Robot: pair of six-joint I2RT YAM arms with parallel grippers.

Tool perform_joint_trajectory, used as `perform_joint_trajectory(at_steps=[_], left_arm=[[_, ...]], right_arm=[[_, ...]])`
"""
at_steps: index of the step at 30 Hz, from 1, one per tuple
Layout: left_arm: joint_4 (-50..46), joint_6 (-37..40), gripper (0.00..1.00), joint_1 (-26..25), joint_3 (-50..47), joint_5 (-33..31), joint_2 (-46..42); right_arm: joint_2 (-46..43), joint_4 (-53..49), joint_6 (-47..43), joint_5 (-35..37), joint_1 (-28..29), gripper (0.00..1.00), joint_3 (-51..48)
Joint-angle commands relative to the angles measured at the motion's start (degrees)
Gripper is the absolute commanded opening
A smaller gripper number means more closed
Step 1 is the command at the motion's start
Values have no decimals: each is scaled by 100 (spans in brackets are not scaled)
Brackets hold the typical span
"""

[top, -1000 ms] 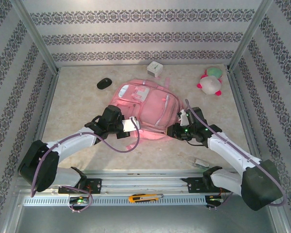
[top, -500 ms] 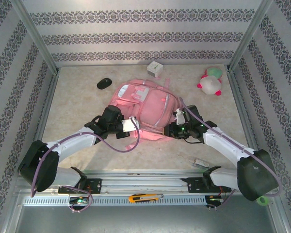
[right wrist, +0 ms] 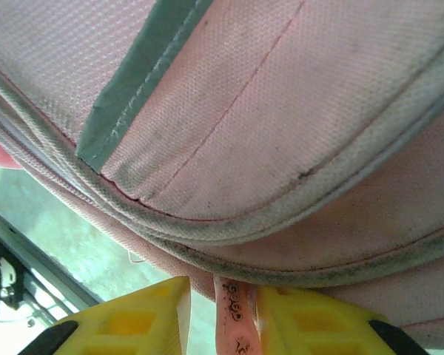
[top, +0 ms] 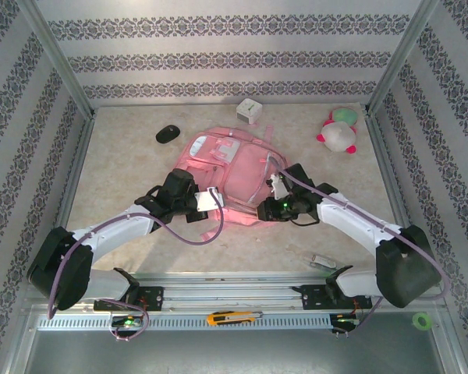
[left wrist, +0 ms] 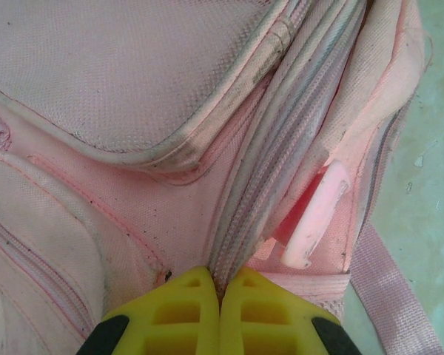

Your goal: Pack the student bag

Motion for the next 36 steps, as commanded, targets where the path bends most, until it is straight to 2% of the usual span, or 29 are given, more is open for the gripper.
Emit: perform_joint_trajectory(at_steps=[1,5,11,15,24,28,29,30,32,34,36], left_arm=[[-95,-137,0,88,82,23,-244],[-133,-123,0,85,103,-3,-260],[-189,-95,0,90,147,-22,-247],[-323,-14,0,92,186,-153,-236],[-1174,217,0,361,313,-805,-387],[-1370,140,0,441,324,-994,-449],[-1363,61,4,439,328,-1014,-458],[-1328,-79,13,440,316,-1000,-492],[-1181,-620,34,436,297,-837,-608],[-972,-1655,52,435,280,-746,-806],[-756,-2854,58,441,238,-1066,-1030]], right_arm=[[215,-410,-424,440,107,29,292],[368,-797,-637,832,218,27,549],[342,-977,-725,1104,225,8,660],[172,-1014,-760,961,91,0,633],[-405,-1061,-920,365,-429,0,184],[-496,-769,-782,-243,-411,0,-23],[-524,-660,-702,-363,-391,0,-88],[-576,-500,-582,-492,-352,0,-171],[-698,-160,-310,-728,-238,0,-336],[-833,110,-46,-792,-101,0,-500],[-974,299,169,-760,34,0,-655]])
